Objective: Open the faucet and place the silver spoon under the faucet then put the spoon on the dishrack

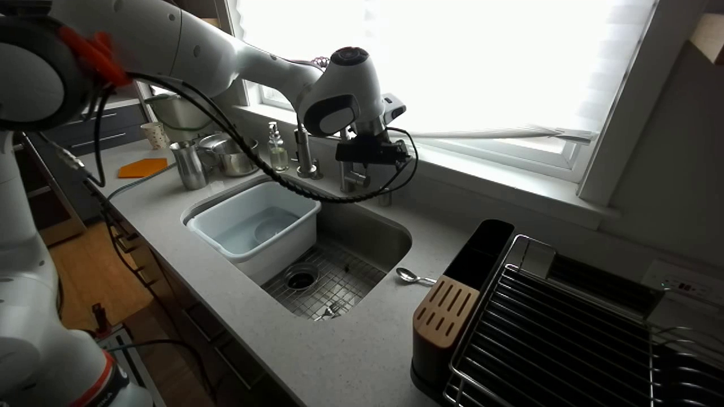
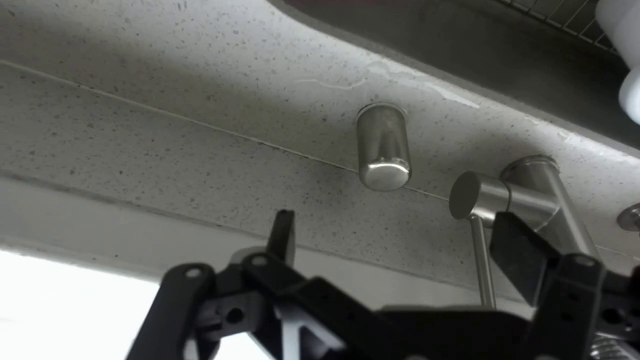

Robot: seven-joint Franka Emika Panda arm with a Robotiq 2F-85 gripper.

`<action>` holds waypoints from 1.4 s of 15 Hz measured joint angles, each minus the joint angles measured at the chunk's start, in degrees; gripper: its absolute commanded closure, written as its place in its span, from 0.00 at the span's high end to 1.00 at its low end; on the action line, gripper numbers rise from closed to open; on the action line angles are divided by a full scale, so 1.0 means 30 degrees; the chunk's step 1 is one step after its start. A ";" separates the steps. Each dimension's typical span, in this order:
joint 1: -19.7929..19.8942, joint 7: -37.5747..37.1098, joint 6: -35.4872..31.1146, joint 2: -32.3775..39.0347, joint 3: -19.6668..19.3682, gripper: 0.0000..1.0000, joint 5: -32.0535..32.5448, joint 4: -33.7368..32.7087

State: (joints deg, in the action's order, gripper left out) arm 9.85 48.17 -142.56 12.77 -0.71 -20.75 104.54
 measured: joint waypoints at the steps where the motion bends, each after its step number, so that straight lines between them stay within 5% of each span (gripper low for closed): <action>1: 0.0177 0.0479 0.0075 0.0001 0.0118 1.00 -0.0634 -0.0093; 10: 0.1307 0.2779 0.3590 0.0729 0.0443 1.00 -0.7023 -0.1974; 21: 0.1330 -0.0349 0.7064 0.4159 0.0439 1.00 -0.8848 -0.5337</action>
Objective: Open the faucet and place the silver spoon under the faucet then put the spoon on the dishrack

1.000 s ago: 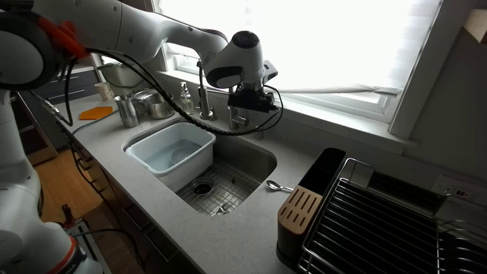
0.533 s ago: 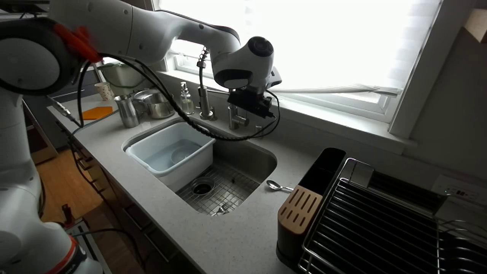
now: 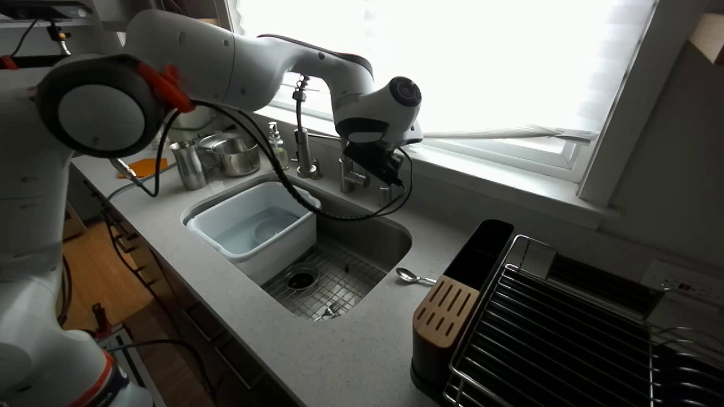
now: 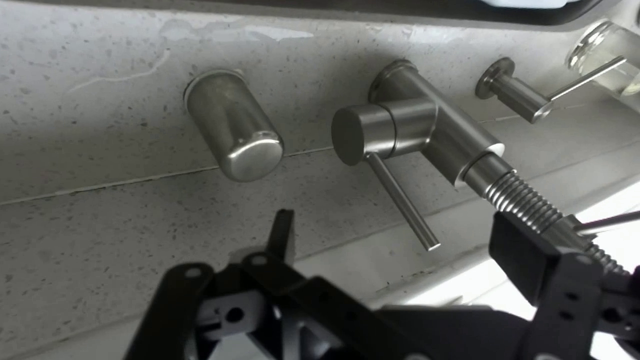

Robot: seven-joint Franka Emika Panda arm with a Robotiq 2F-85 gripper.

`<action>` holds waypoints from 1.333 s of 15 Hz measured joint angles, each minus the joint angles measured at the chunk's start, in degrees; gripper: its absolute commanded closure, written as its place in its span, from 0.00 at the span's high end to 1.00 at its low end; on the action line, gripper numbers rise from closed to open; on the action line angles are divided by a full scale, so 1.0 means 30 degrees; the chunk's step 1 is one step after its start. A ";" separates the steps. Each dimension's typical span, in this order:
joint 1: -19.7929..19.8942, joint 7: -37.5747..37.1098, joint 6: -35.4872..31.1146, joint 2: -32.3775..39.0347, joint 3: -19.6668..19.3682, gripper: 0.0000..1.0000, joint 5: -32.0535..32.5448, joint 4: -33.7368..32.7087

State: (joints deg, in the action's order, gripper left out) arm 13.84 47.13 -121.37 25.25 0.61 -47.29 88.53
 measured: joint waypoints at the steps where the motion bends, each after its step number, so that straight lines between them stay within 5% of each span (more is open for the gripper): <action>1: -0.0002 -0.0107 0.0000 0.0325 0.0064 1.00 -0.0179 -0.0301; 15: -0.0305 -0.1928 -0.0009 0.3255 0.0937 1.00 -0.1145 -0.3375; 18: -0.0419 -0.2135 -0.0018 0.3557 0.0954 0.72 -0.1142 -0.3653; 20: -0.0424 -0.2250 -0.0019 0.3689 0.0954 0.85 -0.1139 -0.3819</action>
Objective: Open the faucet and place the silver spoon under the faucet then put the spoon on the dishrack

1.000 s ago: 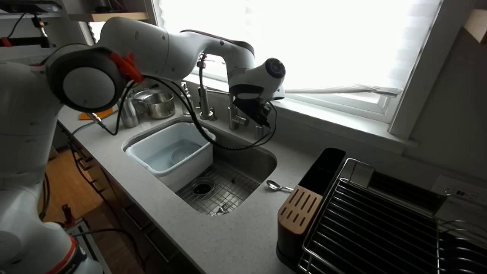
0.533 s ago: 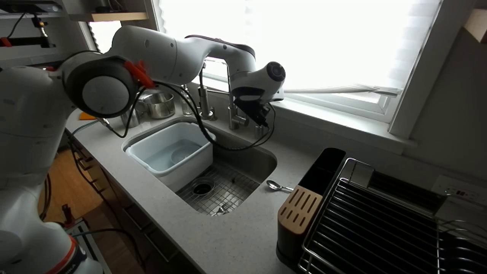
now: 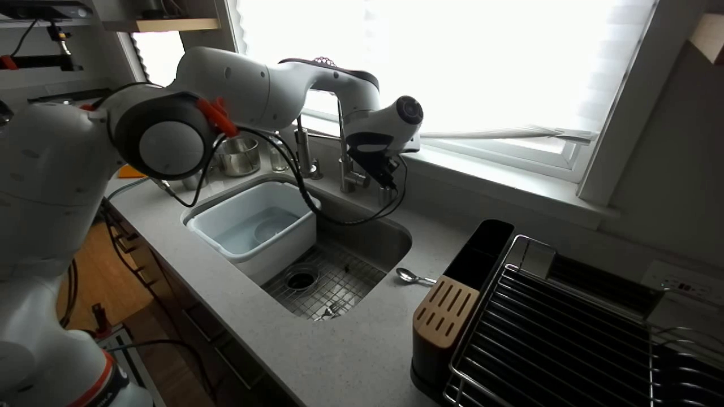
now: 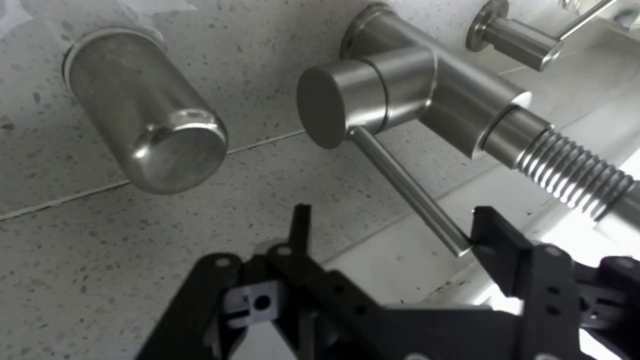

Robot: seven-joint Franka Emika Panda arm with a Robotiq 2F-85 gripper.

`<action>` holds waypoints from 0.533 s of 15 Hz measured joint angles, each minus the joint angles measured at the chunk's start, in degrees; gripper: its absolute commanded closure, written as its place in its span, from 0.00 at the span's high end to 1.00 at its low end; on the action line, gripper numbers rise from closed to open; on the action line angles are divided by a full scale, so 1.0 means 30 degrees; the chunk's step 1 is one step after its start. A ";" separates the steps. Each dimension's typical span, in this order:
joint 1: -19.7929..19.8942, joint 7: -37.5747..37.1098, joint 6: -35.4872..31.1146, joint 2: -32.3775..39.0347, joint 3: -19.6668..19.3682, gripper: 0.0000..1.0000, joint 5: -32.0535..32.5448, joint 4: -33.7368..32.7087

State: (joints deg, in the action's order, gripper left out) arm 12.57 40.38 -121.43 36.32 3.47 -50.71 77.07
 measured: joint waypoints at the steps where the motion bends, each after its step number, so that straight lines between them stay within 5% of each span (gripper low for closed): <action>1: -0.0004 -0.0079 0.0000 0.0027 0.0007 0.87 0.0001 -0.0077; 2: -0.0014 -0.0166 0.0000 0.0045 0.0007 0.86 0.0007 -0.0132; 5: -0.0007 -0.0337 -0.0019 0.0094 -0.0008 0.55 0.0060 -0.0220; 8: -0.0037 -0.0458 -0.0018 0.0082 0.0045 0.66 0.0062 -0.0335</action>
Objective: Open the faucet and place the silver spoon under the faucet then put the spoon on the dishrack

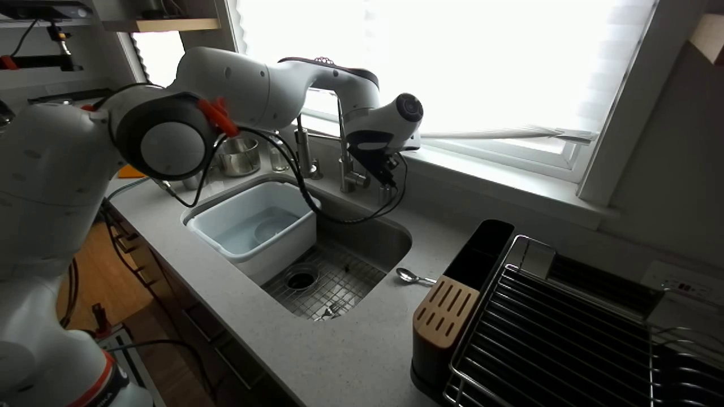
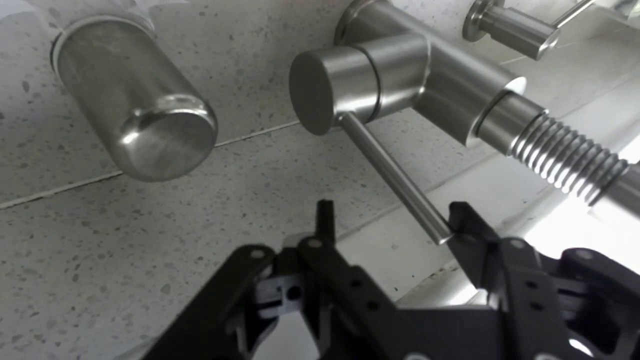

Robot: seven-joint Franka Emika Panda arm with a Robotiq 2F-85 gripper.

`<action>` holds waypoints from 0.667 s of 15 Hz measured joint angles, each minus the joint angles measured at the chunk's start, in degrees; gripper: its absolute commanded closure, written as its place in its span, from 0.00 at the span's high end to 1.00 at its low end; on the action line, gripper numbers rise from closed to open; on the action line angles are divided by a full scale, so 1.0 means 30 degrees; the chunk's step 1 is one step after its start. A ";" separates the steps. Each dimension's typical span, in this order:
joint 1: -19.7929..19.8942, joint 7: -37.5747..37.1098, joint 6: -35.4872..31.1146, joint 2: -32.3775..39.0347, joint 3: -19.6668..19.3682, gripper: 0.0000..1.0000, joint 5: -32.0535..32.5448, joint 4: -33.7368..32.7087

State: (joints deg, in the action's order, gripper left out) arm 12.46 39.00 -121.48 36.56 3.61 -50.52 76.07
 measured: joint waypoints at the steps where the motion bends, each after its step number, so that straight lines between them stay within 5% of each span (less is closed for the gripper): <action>1: -0.0017 -0.0059 0.0000 0.0004 0.0013 0.50 0.0014 -0.0051; 2: -0.0022 -0.0094 -0.0001 0.0012 0.0012 0.38 0.0030 -0.0071; 3: -0.0019 -0.0108 -0.0001 0.0023 0.0009 0.71 0.0042 -0.0080; 4: -0.0018 -0.0116 -0.0002 0.0034 0.0007 0.81 0.0046 -0.0089; 5: -0.0023 -0.0145 -0.0001 0.0034 0.0012 0.46 0.0050 -0.0109; 6: -0.0033 -0.0172 -0.0001 0.0037 0.0012 0.33 0.0070 -0.0116; 7: -0.0034 -0.0188 -0.0001 0.0044 0.0012 0.42 0.0083 -0.0117; 8: -0.0034 -0.0195 -0.0001 0.0051 0.0012 0.74 0.0087 -0.0121; 9: -0.0047 -0.0209 0.0000 0.0049 0.0018 0.69 0.0088 -0.0143; 10: -0.0078 -0.0242 -0.0001 0.0050 0.0018 0.45 0.0111 -0.0171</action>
State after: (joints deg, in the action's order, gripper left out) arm 12.22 38.27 -121.48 36.71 3.66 -50.19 75.55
